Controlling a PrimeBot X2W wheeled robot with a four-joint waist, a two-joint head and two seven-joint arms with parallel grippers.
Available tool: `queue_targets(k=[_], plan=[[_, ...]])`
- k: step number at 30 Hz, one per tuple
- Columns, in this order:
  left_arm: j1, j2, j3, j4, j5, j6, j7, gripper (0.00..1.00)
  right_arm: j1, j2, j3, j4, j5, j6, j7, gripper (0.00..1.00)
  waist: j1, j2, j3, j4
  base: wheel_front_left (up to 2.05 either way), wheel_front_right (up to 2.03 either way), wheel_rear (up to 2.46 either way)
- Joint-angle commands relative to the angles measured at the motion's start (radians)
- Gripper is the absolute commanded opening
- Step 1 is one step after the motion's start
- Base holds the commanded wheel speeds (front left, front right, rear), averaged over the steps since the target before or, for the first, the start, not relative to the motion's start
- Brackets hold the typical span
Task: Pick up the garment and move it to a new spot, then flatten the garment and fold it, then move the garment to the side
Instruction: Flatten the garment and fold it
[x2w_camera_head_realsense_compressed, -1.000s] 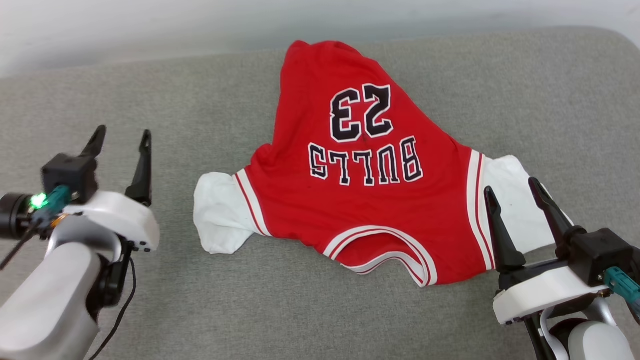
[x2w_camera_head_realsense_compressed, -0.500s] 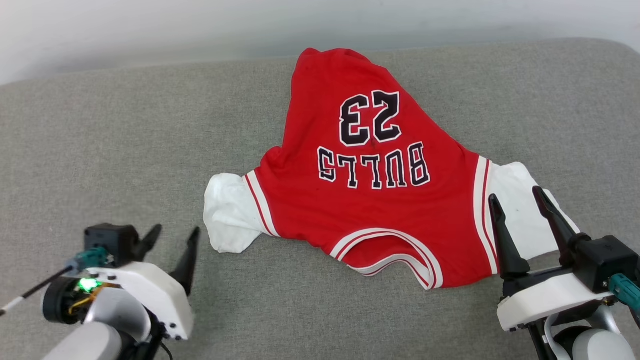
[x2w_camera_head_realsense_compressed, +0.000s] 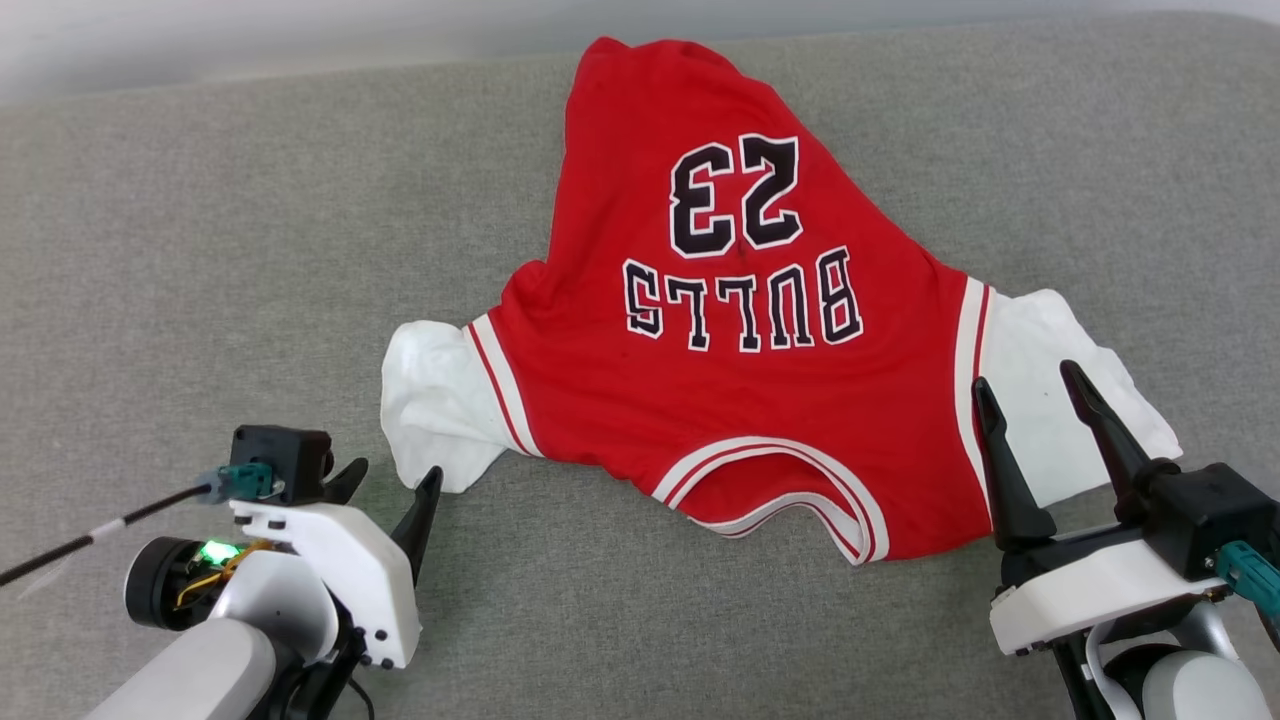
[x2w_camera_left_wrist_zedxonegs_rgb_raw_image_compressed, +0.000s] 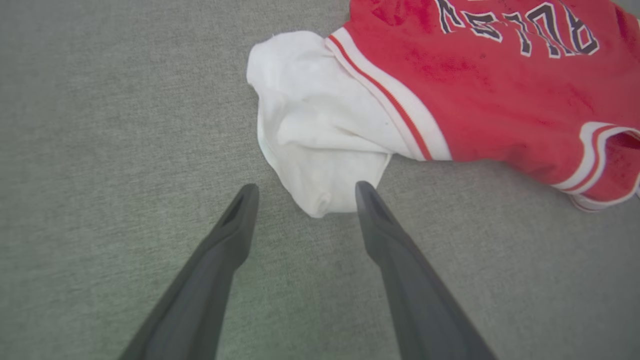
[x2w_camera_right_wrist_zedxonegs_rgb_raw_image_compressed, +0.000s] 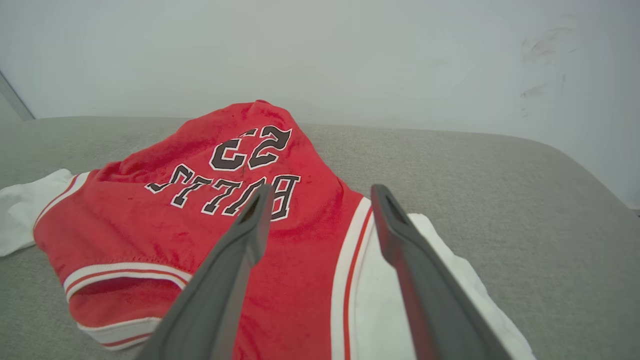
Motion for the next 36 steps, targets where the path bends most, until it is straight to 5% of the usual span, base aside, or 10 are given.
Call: queue_targets(k=[1, 13, 14, 16, 18, 27, 30, 36], plan=[[-0.026, -0.016, -0.006, 0.024, 0.001, -0.009, 0.006, 1.0, -0.01, 0.003, 0.001, -0.001, -0.004, -0.001, -0.005, 1.0, 0.0, 0.0, 0.02, -0.006, 0.0, 0.0, 0.0], [-0.067, -0.053, -0.083, 0.192, 0.019, -0.055, 0.071, 1.0, -0.026, 0.008, 0.001, 0.009, -0.008, -0.001, -0.023, 1.0, 0.0, 0.0, 0.07, -0.014, 0.0, 0.0, 0.0], [-0.061, -0.057, -0.101, 0.204, 0.016, -0.065, 0.091, 0.91, -0.028, 0.008, 0.002, 0.011, -0.008, -0.001, -0.023, 1.0, 0.0, 0.0, 0.071, -0.014, 0.0, 0.0, 0.0], [-0.042, -0.071, -0.133, 0.213, -0.001, -0.094, 0.124, 0.0, -0.032, 0.008, 0.003, 0.014, -0.012, -0.001, -0.024, 1.0, 0.0, 0.0, 0.068, -0.014, 0.0, 0.0, 0.0], [-0.025, -0.08, -0.157, 0.221, -0.008, -0.114, 0.137, 0.0, -0.032, 0.008, 0.0, 0.02, -0.015, -0.001, -0.023, 1.0, 0.0, 0.0, 0.059, -0.013, 0.0, 0.0, 0.0], [0.026, -0.036, -0.074, 0.202, 0.01, -0.063, -0.031, 0.0, -0.015, -0.01, -0.03, 0.036, -0.013, -0.001, -0.013, 1.0, 0.0, 0.0, -0.043, 0.01, 0.0, 0.0, 0.0], [0.065, 0.019, 0.002, 0.096, 0.004, -0.019, -0.113, 0.0, 0.001, -0.031, -0.054, 0.04, -0.011, -0.001, 0.015, 1.0, 0.0, 0.0, -0.095, 0.033, 0.0, 0.0, 0.0], [0.112, 0.125, 0.059, -0.061, 0.014, 0.043, -0.116, 0.0, 0.009, -0.121, -0.061, 0.088, -0.015, -0.001, 0.199, 1.0, 0.0, 0.0, -0.11, 0.049, 0.0, 0.0, 0.0]])
